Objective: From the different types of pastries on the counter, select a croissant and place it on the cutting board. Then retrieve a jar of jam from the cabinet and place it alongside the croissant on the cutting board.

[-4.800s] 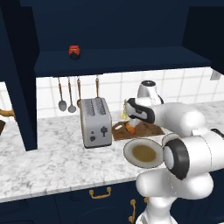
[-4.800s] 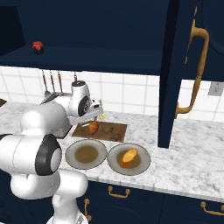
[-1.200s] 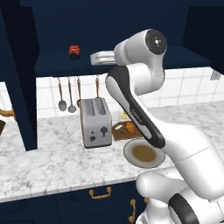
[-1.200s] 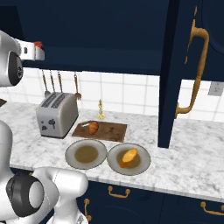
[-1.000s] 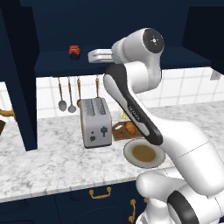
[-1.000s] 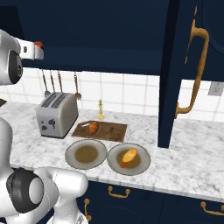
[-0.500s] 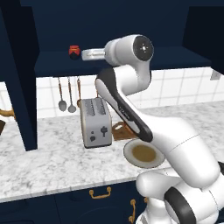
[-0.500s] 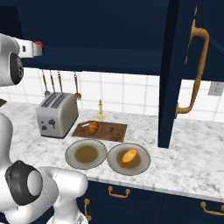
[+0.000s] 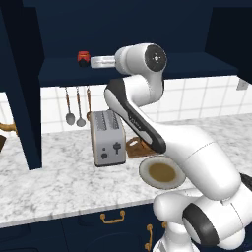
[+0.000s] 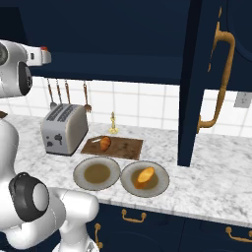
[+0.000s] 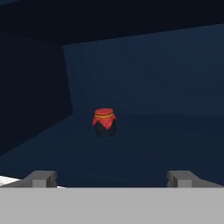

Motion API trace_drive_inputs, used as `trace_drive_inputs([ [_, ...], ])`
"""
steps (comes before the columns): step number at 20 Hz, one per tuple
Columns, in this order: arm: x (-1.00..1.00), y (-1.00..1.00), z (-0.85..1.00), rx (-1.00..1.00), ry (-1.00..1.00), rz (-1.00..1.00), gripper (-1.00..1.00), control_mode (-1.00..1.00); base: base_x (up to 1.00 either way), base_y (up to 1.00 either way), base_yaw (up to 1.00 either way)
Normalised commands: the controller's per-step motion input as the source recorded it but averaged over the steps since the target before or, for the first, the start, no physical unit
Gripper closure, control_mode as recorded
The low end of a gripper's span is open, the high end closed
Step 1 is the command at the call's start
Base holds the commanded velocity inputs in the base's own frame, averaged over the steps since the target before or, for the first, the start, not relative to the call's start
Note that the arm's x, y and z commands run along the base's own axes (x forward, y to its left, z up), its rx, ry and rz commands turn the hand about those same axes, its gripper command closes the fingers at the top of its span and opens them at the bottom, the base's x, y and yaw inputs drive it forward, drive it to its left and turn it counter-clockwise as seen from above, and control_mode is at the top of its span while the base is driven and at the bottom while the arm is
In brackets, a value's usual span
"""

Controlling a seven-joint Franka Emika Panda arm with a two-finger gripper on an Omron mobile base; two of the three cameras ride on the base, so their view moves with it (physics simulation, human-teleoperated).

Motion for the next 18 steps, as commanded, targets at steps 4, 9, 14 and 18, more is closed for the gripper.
trace_drive_inputs([
  [4,0.08,0.03,0.0,0.0,0.0,0.0,-1.0,-1.0,0.0,0.0,0.0],
  [9,0.18,0.1,-0.03,0.0,0.0,0.0,-1.0,-1.0,0.0,0.0,0.0],
  [14,0.25,0.2,-0.03,0.0,0.0,0.0,-1.0,-1.0,0.0,0.0,0.0],
  [18,0.21,0.19,-0.09,0.0,0.0,0.0,-1.0,-1.0,0.0,0.0,0.0],
])
